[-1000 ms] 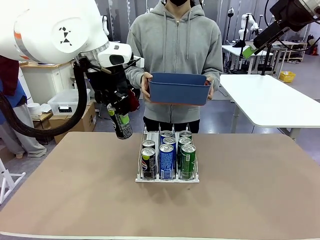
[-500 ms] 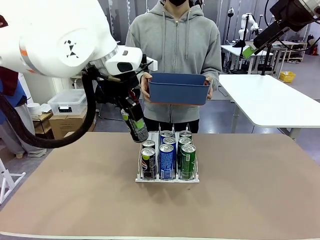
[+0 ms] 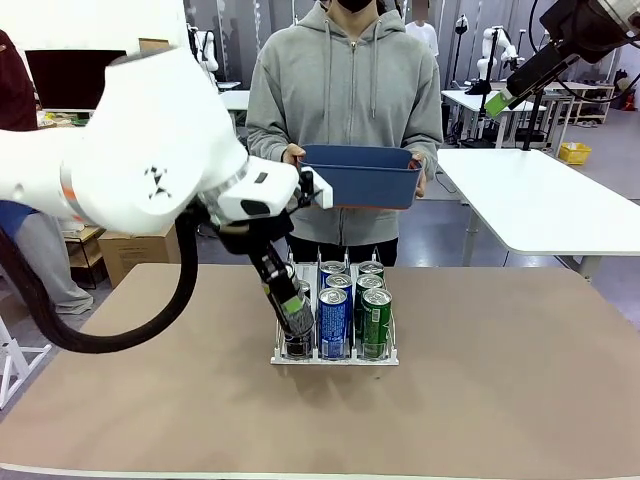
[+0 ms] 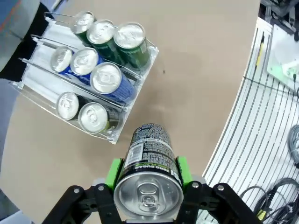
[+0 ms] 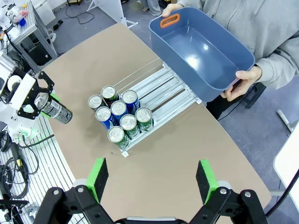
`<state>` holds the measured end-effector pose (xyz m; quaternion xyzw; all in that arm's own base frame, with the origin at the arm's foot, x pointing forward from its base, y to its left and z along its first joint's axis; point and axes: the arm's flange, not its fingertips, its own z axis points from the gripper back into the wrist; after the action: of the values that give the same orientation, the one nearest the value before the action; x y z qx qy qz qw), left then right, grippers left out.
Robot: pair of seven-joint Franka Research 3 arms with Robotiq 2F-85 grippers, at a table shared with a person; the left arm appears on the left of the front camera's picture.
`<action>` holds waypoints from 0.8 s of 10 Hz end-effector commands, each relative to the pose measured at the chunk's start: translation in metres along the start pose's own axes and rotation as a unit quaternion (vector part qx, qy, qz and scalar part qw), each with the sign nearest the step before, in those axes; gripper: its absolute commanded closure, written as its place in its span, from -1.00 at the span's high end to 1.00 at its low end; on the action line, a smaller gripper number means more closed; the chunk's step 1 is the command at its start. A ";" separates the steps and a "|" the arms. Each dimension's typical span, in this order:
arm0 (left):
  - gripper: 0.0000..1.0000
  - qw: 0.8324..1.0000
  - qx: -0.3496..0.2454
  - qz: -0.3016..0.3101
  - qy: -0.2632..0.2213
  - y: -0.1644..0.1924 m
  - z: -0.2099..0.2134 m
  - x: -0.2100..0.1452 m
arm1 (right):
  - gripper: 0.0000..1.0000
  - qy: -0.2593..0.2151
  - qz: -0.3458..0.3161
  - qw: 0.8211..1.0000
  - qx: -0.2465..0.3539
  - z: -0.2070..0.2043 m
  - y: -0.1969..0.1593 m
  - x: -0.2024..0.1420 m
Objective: Fill the beverage cans into the dispenser.
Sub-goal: Place the picked Pepsi coke in the line of the Automatic Can Dispenser with the same cans.
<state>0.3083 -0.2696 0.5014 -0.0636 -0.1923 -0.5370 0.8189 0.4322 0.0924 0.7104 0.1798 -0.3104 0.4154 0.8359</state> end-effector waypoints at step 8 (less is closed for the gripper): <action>0.15 0.998 0.019 -0.062 0.003 0.023 -0.061 -0.022 | 1.00 -0.002 -0.001 1.000 0.005 0.000 0.000 -0.001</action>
<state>0.3403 -0.2619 0.4456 -0.0371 -0.2102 -0.5748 0.7899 0.4322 0.0924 0.7104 0.1798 -0.3104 0.4154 0.8359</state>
